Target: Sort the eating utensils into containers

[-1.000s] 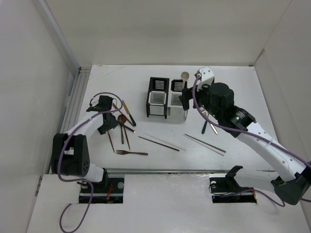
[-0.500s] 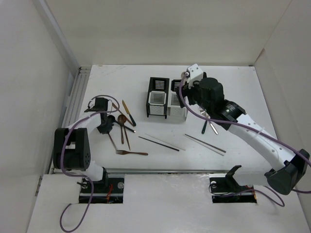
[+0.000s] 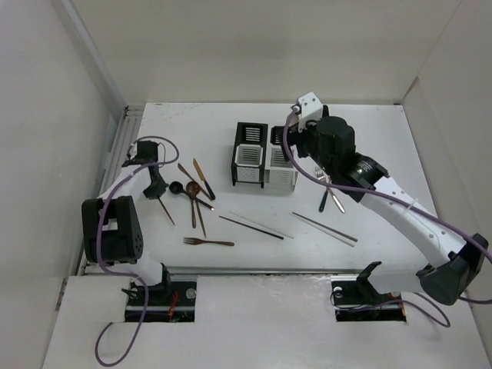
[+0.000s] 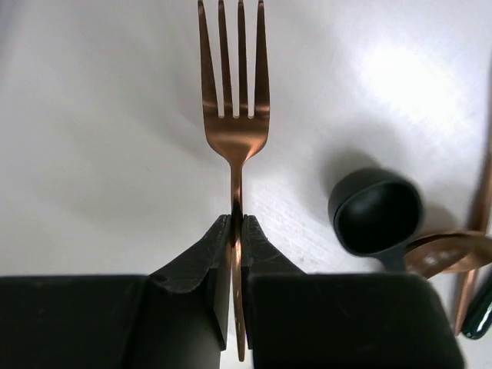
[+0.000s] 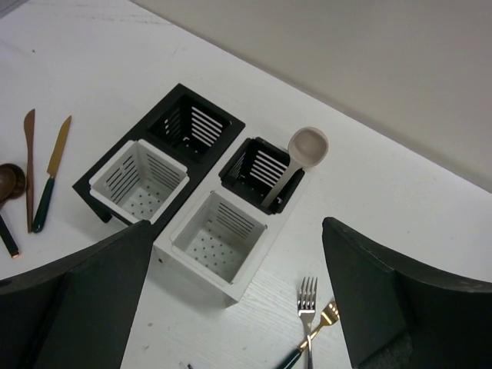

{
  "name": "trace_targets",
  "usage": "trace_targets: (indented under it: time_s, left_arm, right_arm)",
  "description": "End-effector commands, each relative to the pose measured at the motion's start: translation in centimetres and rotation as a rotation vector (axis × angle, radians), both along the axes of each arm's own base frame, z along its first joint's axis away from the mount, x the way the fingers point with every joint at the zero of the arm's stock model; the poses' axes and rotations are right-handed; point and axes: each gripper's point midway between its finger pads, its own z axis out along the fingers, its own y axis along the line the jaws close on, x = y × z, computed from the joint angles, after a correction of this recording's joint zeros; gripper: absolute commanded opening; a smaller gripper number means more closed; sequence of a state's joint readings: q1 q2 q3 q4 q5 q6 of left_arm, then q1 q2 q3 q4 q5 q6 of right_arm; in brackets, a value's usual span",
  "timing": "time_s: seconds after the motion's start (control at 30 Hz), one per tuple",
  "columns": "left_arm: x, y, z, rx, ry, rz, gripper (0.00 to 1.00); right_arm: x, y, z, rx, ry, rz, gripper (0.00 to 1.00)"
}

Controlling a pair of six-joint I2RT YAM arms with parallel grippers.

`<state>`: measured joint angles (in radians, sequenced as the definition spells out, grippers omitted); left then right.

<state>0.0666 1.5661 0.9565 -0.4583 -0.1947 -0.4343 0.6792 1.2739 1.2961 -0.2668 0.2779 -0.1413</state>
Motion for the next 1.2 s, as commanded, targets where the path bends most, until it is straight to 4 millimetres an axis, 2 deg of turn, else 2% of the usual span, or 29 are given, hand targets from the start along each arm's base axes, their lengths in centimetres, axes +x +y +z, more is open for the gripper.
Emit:
trace_targets:
  time_s: [0.0,0.03,0.1,0.2,0.23,0.27,0.3,0.33,0.4,0.43,0.47,0.5,0.53,0.6,0.63,0.67,0.7,0.77,0.8,0.83,0.87,0.93,0.97,1.0,1.03,1.1,1.17]
  left_arm:
    - [3.1,3.9,5.9,0.167,-0.14,-0.008,0.0]
    - [3.8,4.7,7.1,0.198,-0.179,-0.002,0.0]
    - [6.3,6.4,10.4,0.261,-0.287,0.013,0.0]
    - [9.9,6.4,15.0,0.271,-0.454,-0.005,0.0]
    - [11.7,5.0,17.8,0.274,-0.537,-0.054,0.0]
    - [12.8,3.8,19.5,0.278,-0.593,-0.095,0.0]
    - [14.8,2.2,22.2,0.274,-0.704,-0.151,0.0]
    - [16.3,-1.3,24.4,0.268,-0.784,-0.241,0.0]
    - [17.7,-5.3,28.2,0.301,-0.915,-0.372,0.0]
    - [18.7,-7.6,30.4,0.294,-1.026,-0.422,0.0]
    - [19.2,-11.1,32.3,0.268,-1.097,-0.485,0.0]
    - [19.5,-12.9,33.5,0.247,-1.148,-0.515,0.0]
    - [20.0,-16.2,34.8,0.196,-1.219,-0.568,0.0]
    - [20.4,-19.2,35.1,0.138,-1.267,-0.612,0.0]
    - [20.3,-21.0,36.0,0.089,-1.326,-0.645,0.0]
    - [20.6,-22.6,35.4,0.053,-1.336,-0.673,0.0]
    - [20.4,-24.3,35.2,0.012,-1.35,-0.703,0.0]
    - [21.0,-26.0,34.6,-0.044,-1.379,-0.727,0.0]
    - [21.0,-27.0,34.5,-0.079,-1.392,-0.735,0.0]
    - [21.0,-27.8,34.0,-0.087,-1.396,-0.745,0.0]
    - [21.1,-28.1,34.6,-0.103,-1.435,-0.744,0.0]
    - [21.5,-29.6,32.6,-0.121,-1.426,-0.769,0.0]
    - [21.6,-29.8,32.4,-0.126,-1.435,-0.777,0.0]
    - [21.5,-30.6,32.4,-0.147,-1.45,-0.789,0.0]
    - [22.0,-30.9,30.6,-0.148,-1.416,-0.794,0.0]
    - [22.0,-31.3,30.1,-0.2,-1.404,-0.782,0.0]
    - [22.1,-32.0,26.7,-0.217,-1.337,-0.791,0.0]
  right_arm:
    - [1.3,0.4,4.9,0.072,-0.126,-0.019,0.96]
    - [1.6,0.4,4.5,0.064,-0.119,-0.028,0.96]
    - [1.9,0.5,5.5,0.072,-0.142,-0.027,0.96]
    - [2.3,0.8,5.3,0.057,-0.141,-0.025,0.97]
    - [2.5,0.5,5.3,0.057,-0.141,-0.034,0.97]
    - [2.9,0.2,4.9,0.05,-0.134,-0.044,0.99]
    - [3.1,0.0,4.9,0.064,-0.128,-0.044,0.99]
    - [4.2,-1.3,4.8,0.078,-0.119,-0.076,0.99]
    - [5.1,-2.8,3.7,0.134,-0.051,-0.112,0.99]
    - [5.9,-4.5,3.9,0.162,-0.039,-0.136,0.99]
    - [6.3,-5.2,3.4,0.179,-0.022,-0.151,0.99]
    - [6.2,-5.8,3.5,0.203,-0.019,-0.161,0.98]
    - [6.0,-6.6,3.1,0.2,-0.015,-0.175,0.98]
    - [6.2,-7.1,2.7,0.195,-0.008,-0.19,0.98]
    - [6.0,-7.5,2.5,0.193,-0.009,-0.202,0.98]
    - [6.2,-7.9,2.5,0.193,-0.01,-0.213,0.98]
    - [6.1,-7.9,1.7,0.182,0.01,-0.215,0.98]
    - [5.8,-8.6,1.7,0.182,0.005,-0.232,0.98]
    - [5.7,-8.7,1.1,0.176,0.017,-0.234,0.98]
    - [5.5,-8.8,0.8,0.173,0.022,-0.234,0.98]
    - [5.4,-8.8,0.5,0.168,0.031,-0.235,0.98]
    - [5.2,-9.4,-0.6,0.149,0.066,-0.249,0.98]
    - [5.4,-9.9,-1.5,0.145,0.096,-0.268,0.98]
    - [5.3,-10.2,-1.6,0.153,0.11,-0.282,0.98]
    - [5.4,-11.4,-2.0,0.158,0.129,-0.314,0.98]
    - [5.3,-12.4,-3.5,0.176,0.193,-0.345,0.94]
    - [5.1,-13.9,-6.1,0.174,0.286,-0.388,0.86]
